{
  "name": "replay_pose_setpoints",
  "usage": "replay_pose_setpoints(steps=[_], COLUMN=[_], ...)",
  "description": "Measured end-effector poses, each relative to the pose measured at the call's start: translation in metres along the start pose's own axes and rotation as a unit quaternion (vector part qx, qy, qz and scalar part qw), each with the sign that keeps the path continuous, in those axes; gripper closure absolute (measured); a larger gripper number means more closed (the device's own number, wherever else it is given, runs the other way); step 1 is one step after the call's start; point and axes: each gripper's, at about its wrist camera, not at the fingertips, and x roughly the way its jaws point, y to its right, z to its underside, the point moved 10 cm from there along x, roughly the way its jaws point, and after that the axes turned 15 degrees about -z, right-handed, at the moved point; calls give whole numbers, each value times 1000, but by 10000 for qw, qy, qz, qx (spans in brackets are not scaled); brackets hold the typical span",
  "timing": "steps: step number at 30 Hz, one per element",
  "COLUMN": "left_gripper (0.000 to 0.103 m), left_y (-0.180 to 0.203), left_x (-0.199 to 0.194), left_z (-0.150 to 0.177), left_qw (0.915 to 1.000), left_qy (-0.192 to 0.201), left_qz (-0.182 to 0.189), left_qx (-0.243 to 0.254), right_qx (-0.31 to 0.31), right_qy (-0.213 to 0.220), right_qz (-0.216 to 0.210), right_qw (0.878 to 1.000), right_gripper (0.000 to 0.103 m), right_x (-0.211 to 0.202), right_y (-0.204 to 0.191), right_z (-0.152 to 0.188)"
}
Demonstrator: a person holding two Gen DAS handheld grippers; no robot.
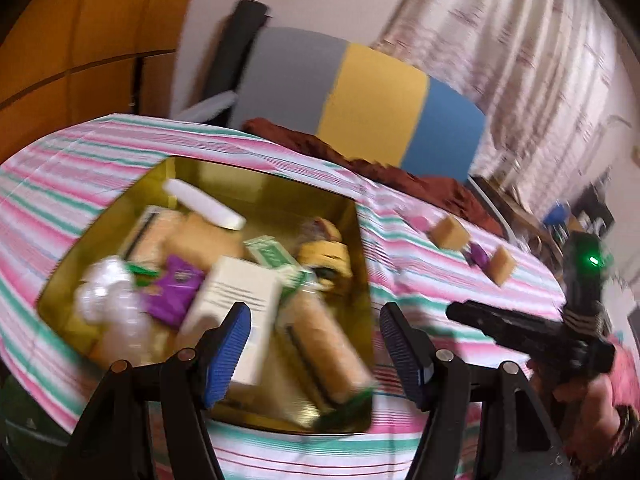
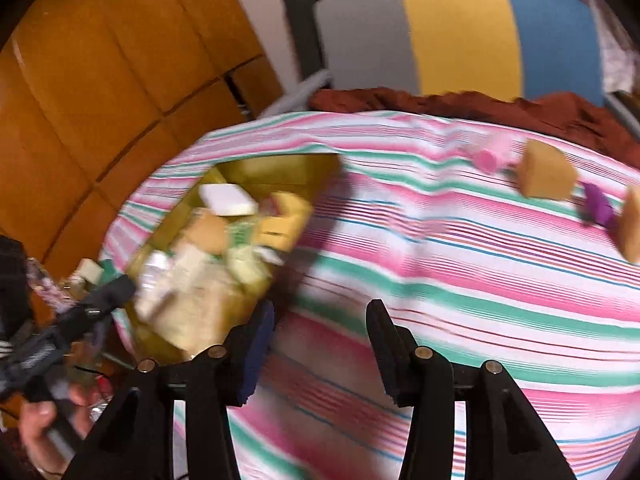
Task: Organize objects
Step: 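Withdraw both grippers from the tray toward the yellow sponge blocks, then grasp a yellow sponge block with the left gripper while the right grasps the other sponge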
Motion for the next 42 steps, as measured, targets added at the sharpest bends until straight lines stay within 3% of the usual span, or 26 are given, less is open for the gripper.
replay_pose_setpoints(steps=[6, 14, 21, 25, 33, 37, 42], left_gripper=[35, 35, 34, 34, 34, 34, 28], left_y=[70, 167, 242, 267, 303, 322, 334], left_x=[5, 26, 61, 98, 159, 177, 195], left_z=[14, 0, -38, -46, -57, -62, -69], left_qw=[9970, 9911, 9902, 9909, 9877, 9867, 9846], left_qy=[-232, -412, -141, -367, -667, -794, -664], left_qz=[382, 795, 698, 552, 354, 513, 182], left_qx=[635, 984, 1203, 1170, 1367, 1322, 1604], right_qx=[678, 1821, 2179, 2193, 2292, 2355, 2419], right_qy=[-43, 255, 362, 330, 460, 410, 381], right_qz=[794, 1179, 1491, 2118, 2237, 2196, 2166], right_qw=[9945, 9758, 9638, 9518, 9462, 9459, 9450], right_gripper=[54, 54, 47, 20, 10, 7, 7], right_x=[-35, -77, -94, -101, -98, -97, -98], right_y=[101, 174, 196, 212, 218, 218, 217], right_z=[16, 30, 33, 43, 48, 48, 50])
